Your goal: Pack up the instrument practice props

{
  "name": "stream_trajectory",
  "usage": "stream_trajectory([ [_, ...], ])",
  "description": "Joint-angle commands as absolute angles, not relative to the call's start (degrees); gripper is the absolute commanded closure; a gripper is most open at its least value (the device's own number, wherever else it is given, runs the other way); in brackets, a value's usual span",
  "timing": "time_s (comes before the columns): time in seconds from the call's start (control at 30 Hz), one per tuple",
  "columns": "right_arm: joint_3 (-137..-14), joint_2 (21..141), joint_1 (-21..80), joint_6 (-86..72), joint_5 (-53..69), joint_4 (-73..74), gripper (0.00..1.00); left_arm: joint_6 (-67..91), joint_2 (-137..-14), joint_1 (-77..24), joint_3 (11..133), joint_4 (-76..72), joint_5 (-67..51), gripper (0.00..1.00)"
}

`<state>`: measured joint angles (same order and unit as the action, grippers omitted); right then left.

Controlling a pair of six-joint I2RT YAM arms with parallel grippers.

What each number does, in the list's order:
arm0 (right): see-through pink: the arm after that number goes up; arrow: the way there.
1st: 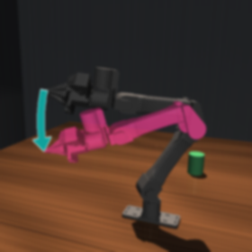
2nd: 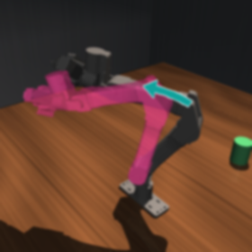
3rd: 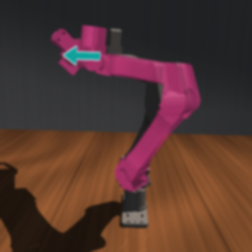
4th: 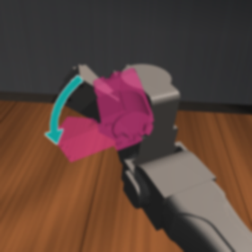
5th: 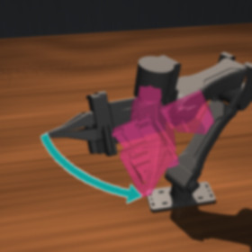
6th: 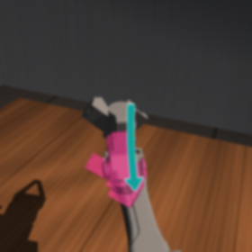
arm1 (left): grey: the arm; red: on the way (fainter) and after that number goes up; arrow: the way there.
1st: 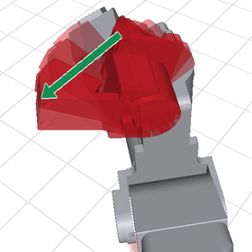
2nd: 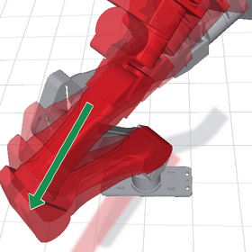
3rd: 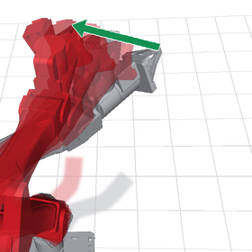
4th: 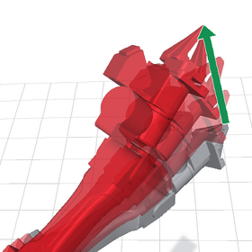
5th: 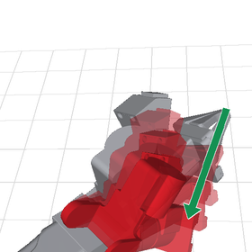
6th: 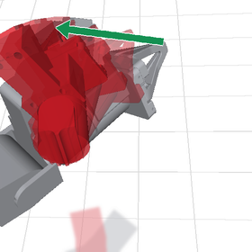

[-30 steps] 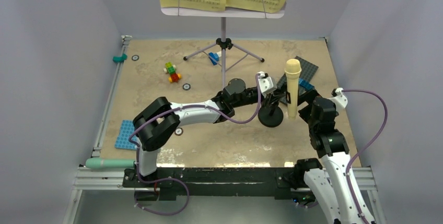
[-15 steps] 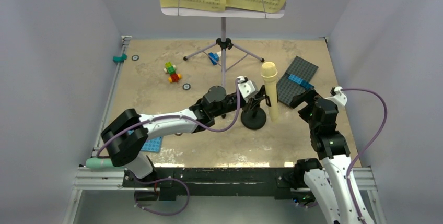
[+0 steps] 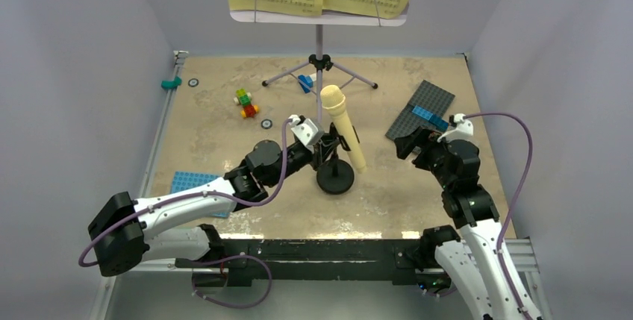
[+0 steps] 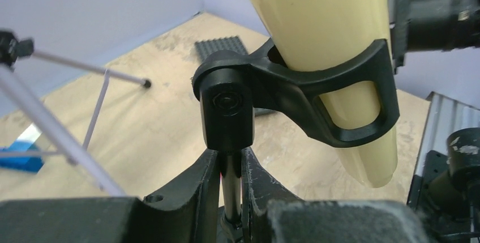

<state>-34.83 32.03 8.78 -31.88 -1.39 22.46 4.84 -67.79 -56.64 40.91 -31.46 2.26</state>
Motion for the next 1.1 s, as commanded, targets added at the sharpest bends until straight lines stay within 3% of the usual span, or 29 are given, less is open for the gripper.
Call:
stream_trajectory([
  [0.0, -38.3, 33.4, 14.1, -26.3, 4.2, 18.5, 0.04, 7.8, -62.8, -56.6, 38.4, -33.4, 9.1, 1.0],
  [0.13, -38.9, 32.8, 18.9, -25.0, 1.4, 19.2, 0.05, 9.8, -57.9, -56.6, 35.7, -30.3, 11.3, 1.0],
  [0.57, -37.9, 31.2, 25.8, -19.8, 10.7, 17.0, 0.06, 14.5, -46.4, -57.4, 34.1, -14.4, 16.1, 1.0],
  [0.9, -37.3, 28.0, 32.5, -15.9, 8.9, 14.7, 0.08, 18.3, -49.0, -58.7, 30.5, -16.4, 23.3, 1.0],
  [1.07, -37.5, 29.1, 34.3, -15.4, 6.0, 16.2, 0.08, 17.3, -53.8, -61.8, 34.9, -13.5, 27.3, 1.0],
])
